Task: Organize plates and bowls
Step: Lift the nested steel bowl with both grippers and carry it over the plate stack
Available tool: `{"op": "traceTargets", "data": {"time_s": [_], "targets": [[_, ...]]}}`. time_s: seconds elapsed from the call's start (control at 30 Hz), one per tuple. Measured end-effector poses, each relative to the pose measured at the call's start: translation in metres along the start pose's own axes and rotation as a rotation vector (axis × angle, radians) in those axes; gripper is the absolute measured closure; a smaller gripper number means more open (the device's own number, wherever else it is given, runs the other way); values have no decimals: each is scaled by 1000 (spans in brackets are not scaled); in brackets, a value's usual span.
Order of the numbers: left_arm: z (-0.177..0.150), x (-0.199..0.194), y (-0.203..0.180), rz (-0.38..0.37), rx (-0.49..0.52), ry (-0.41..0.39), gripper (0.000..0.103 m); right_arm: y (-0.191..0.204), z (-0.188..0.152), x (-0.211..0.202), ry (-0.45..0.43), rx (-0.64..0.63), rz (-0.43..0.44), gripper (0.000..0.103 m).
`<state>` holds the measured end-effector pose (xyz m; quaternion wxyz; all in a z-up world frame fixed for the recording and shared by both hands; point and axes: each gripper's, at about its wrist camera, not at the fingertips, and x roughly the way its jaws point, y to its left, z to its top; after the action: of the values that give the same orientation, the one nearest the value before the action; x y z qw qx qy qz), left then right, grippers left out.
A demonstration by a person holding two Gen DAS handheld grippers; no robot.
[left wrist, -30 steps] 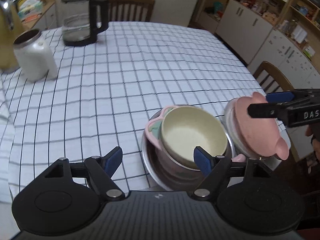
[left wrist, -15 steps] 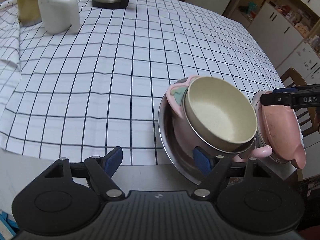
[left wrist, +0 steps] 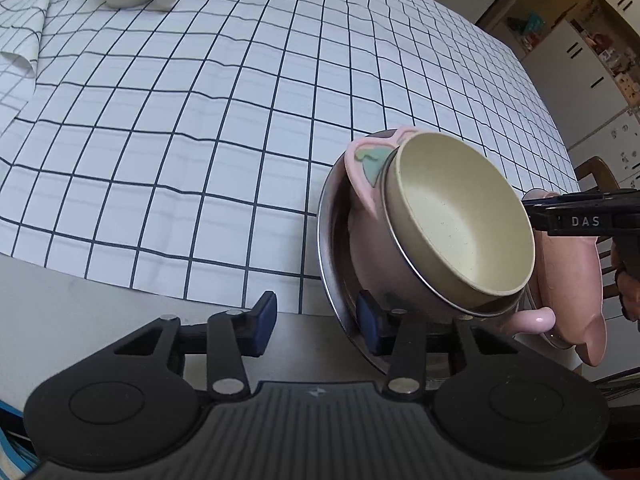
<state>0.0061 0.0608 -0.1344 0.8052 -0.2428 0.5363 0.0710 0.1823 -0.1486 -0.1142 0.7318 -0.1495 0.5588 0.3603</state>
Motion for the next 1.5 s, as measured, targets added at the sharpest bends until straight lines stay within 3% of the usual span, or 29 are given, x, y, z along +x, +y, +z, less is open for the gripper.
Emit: {"op": "traceTargets", "data": {"time_s": [0.33, 0.6, 0.93, 1.27, 1.5], "targets": [[-3, 6, -2, -38, -38, 31, 75, 7, 9, 17, 31, -26, 44, 85], [3, 14, -9, -54, -31, 58, 88, 9, 10, 22, 45, -15, 31, 89], [11, 23, -26, 6, 52, 55, 88, 16, 0, 16, 24, -9, -19, 89], [30, 11, -32, -5, 104, 34, 88, 16, -4, -3, -29, 32, -35, 90], [49, -8, -56, -27, 205, 19, 88, 8, -4, -35, -72, 93, -48, 91]]}}
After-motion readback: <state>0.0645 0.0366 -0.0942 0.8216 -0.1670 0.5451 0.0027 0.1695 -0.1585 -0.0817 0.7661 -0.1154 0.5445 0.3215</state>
